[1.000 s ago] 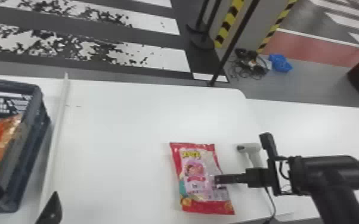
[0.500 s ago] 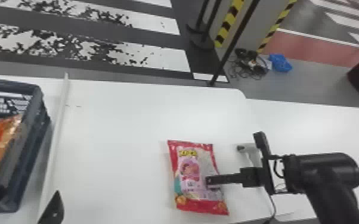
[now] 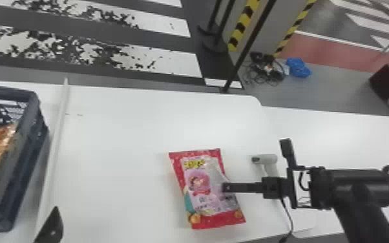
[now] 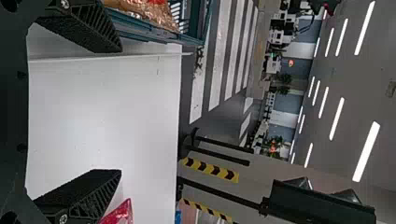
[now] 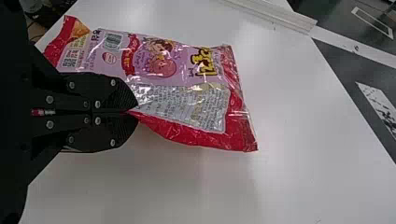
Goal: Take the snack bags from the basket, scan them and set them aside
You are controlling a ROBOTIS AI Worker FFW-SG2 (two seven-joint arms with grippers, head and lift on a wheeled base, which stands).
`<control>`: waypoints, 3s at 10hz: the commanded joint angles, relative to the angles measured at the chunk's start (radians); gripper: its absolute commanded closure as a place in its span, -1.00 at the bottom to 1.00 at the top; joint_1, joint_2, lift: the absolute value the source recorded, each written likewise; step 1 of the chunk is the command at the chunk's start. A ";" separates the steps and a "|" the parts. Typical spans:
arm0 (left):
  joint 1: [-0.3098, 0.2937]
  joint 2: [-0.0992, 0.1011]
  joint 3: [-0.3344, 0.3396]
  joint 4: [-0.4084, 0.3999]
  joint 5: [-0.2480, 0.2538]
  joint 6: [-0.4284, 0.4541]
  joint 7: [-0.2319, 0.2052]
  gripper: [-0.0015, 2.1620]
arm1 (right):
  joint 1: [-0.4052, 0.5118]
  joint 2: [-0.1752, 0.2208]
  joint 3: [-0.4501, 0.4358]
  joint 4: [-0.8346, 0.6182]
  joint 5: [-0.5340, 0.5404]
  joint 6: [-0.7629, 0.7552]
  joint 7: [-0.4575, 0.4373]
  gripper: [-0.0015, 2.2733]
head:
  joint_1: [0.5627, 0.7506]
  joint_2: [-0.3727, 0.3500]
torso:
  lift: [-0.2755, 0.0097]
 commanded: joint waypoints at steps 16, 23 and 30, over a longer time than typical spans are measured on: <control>0.038 0.014 -0.012 -0.004 -0.025 -0.015 -0.009 -0.93 | -0.263 -0.061 -0.432 0.646 -0.235 -0.582 -1.141 0.96 | 0.41 -0.94 | 0.41; 0.027 0.023 -0.014 0.001 -0.020 -0.028 -0.014 -0.93 | -0.206 -0.049 -0.296 0.571 -0.251 -0.659 -1.247 -0.95 | 0.41 -0.94 | 0.41; -0.028 0.020 -0.041 0.021 -0.013 -0.025 0.005 -0.93 | 0.342 0.356 -0.185 -0.379 -0.170 -0.794 -1.155 -0.92 | 0.41 -0.94 | 0.41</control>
